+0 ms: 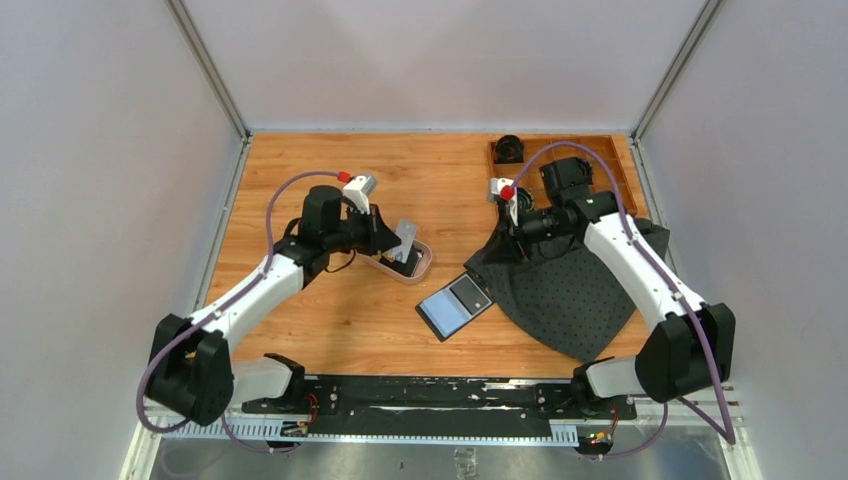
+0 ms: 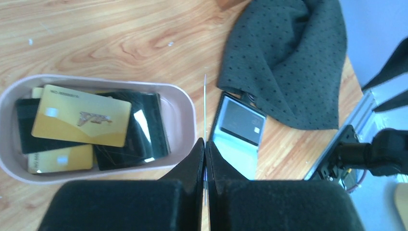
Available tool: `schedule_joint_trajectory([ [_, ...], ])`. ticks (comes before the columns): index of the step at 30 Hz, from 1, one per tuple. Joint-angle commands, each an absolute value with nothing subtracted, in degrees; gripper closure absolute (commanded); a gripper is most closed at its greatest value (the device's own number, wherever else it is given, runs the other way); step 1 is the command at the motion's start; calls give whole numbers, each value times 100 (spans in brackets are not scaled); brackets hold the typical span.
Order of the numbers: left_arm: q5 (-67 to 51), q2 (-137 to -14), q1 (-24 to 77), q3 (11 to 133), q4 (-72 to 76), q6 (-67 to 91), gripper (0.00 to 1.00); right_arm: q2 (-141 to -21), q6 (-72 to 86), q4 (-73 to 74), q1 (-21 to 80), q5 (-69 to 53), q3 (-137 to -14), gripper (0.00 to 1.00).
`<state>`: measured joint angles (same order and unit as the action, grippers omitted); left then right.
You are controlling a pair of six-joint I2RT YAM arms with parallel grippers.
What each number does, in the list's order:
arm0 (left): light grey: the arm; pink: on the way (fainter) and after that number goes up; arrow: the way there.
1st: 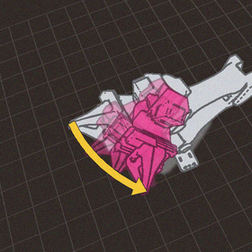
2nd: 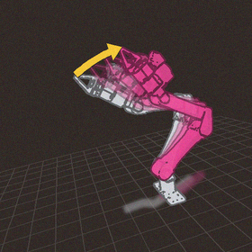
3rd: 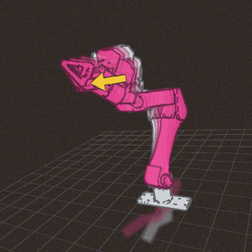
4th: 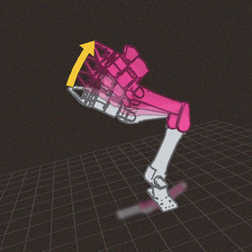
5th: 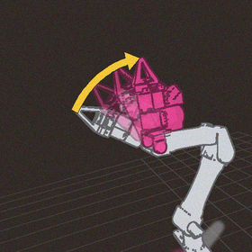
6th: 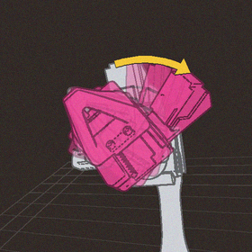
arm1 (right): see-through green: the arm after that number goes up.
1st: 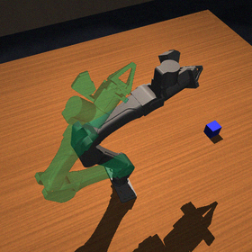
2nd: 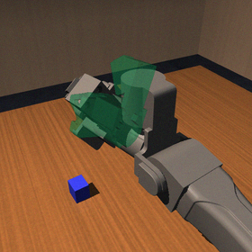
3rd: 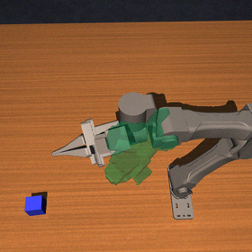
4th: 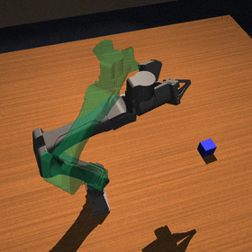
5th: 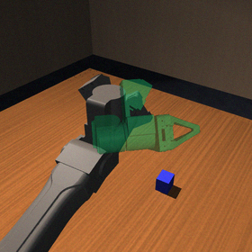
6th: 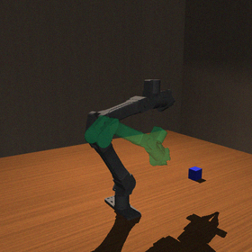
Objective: Put the credit cards into the card holder
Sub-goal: Pick up the credit card from the storage box, then insert the credit card into the card holder.
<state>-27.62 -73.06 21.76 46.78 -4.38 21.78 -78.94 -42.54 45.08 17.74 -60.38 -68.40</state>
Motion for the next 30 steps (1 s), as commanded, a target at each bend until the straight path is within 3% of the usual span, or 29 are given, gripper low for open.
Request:
schedule_joint_trajectory([
  [1,-2712,-6540,2469,4110,486,2600,100,-7405,-4428,4632,1632,-6125,-6694,67],
  [6,-2507,-5846,2885,3785,779,2963,100,-6995,-4158,4487,1516,-6500,-6539,65],
  [11,-2032,-5226,3598,3347,1516,3549,100,-6417,-3734,3940,1375,-7671,-5873,41],
  [14,-1720,-5002,3990,3128,1954,3797,100,-5953,-3157,3002,1363,-8531,-5169,35],
  [18,-1354,-4977,4401,2818,2818,4126,100,-6010,-2528,2413,1353,-8986,-4991,34],
  [22,-944,-5176,4811,2592,3298,4261,100,-6039,-730,1032,1339,-8372,-4763,37],
  [30,-426,-5477,5139,2081,4646,4558,100,-6274,1367,-491,1353,-7818,-4434,44],
])
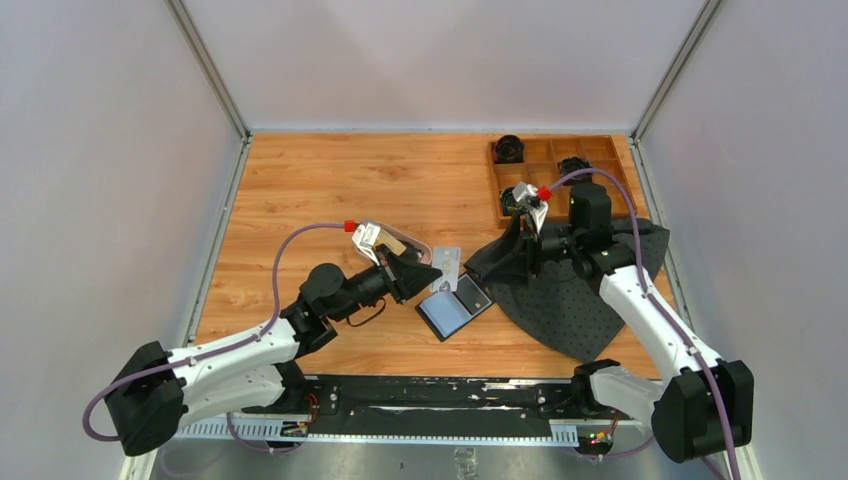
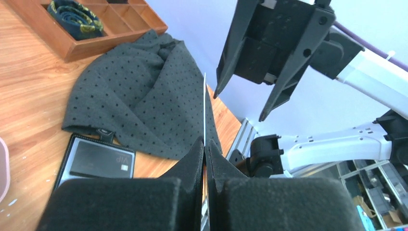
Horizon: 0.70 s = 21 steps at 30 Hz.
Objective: Put the credit cards into the card holder
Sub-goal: Insert the credit card into the card holder.
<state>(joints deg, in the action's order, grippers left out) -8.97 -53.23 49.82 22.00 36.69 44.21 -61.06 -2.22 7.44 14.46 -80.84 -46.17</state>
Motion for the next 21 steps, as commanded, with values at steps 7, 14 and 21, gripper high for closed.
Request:
schedule_joint_trajectory([
  [7,-291,-5915,5366,2034,5164,4577,100,-6611,2240,-919,1429,-7574,-4430,47],
  [14,-250,-6277,5455,1960,5623,4705,100,-6612,2694,-1357,1559,-7527,-4343,49],
  [21,-394,-6520,5484,1971,5817,4755,100,-6724,2706,-1362,1648,-7579,-4390,52],
])
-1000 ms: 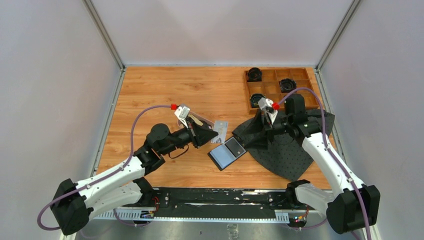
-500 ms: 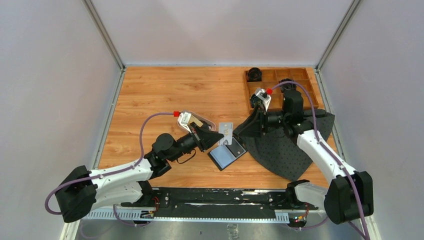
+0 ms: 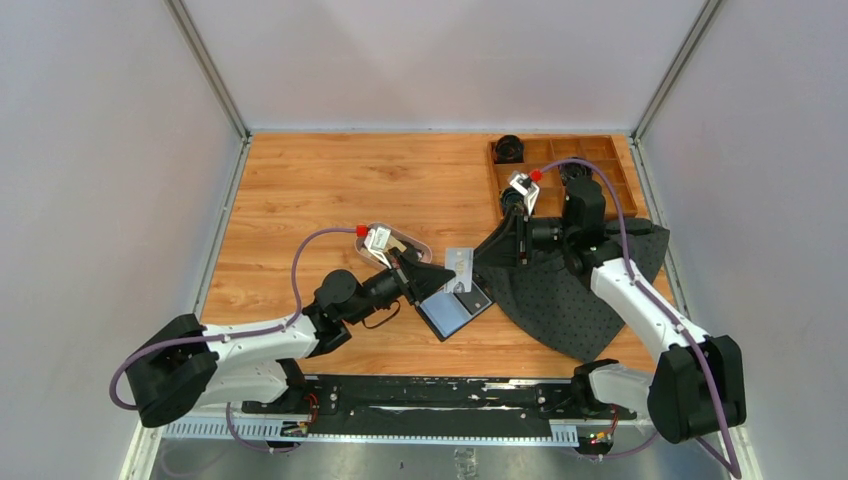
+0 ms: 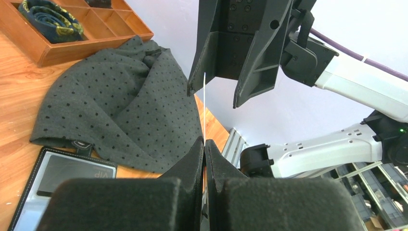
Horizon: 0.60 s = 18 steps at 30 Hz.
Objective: Put the credit cards into the card holder
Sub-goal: Insert the credit card into the card holder.
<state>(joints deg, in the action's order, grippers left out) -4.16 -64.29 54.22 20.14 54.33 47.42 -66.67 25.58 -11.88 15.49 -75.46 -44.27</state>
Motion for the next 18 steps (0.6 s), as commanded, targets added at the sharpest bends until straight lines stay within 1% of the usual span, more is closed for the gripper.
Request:
schedule_joint_trajectory([
  [1,-424,-6540,5480,1969,5811,4747,100,-6736,2700,-1362,1650,-7583,-4394,52],
  [10,-722,-6688,5478,1973,5792,4689,100,-6779,2550,-1241,1684,-7652,-4436,57],
  [18,-931,-6991,5476,2043,5850,4715,100,-6882,2034,-721,1767,-7764,-4588,63],
])
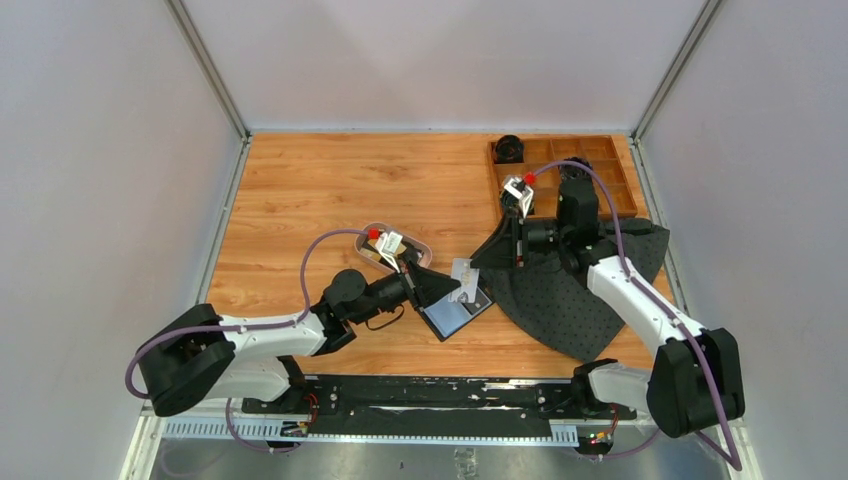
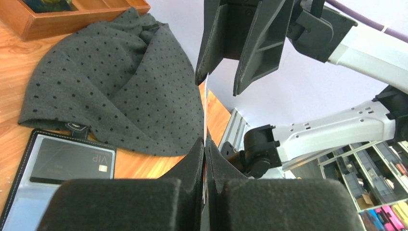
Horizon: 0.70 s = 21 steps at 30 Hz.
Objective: Put the credit cards into the card holder
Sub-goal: Insert the credit card into the card holder.
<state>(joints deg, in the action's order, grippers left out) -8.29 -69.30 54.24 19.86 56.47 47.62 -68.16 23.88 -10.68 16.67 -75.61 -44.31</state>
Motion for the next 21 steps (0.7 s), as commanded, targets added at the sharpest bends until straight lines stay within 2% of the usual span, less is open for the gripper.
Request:
schedule_joint_trajectory([
  [1,-927,-6980,5476,2040,5819,4693,100,-6902,1967,-644,1771,-7780,-4614,64],
  [9,-901,-6775,5467,2065,5458,4518,100,-7098,1151,-26,1811,-8038,-4836,65],
  [15,-922,-6762,5467,2072,5379,4500,100,-7076,1020,138,1818,-8090,-4842,70],
  [17,-920,-6779,5460,2075,5363,4500,100,-7088,975,140,1820,-8103,-4843,76],
  [19,-915,-6778,5458,2082,5361,4500,100,-7116,899,162,1823,-8116,-4842,90],
  [21,-888,-6734,5450,2083,5327,4485,100,-7152,787,218,1830,-8118,-4855,99],
])
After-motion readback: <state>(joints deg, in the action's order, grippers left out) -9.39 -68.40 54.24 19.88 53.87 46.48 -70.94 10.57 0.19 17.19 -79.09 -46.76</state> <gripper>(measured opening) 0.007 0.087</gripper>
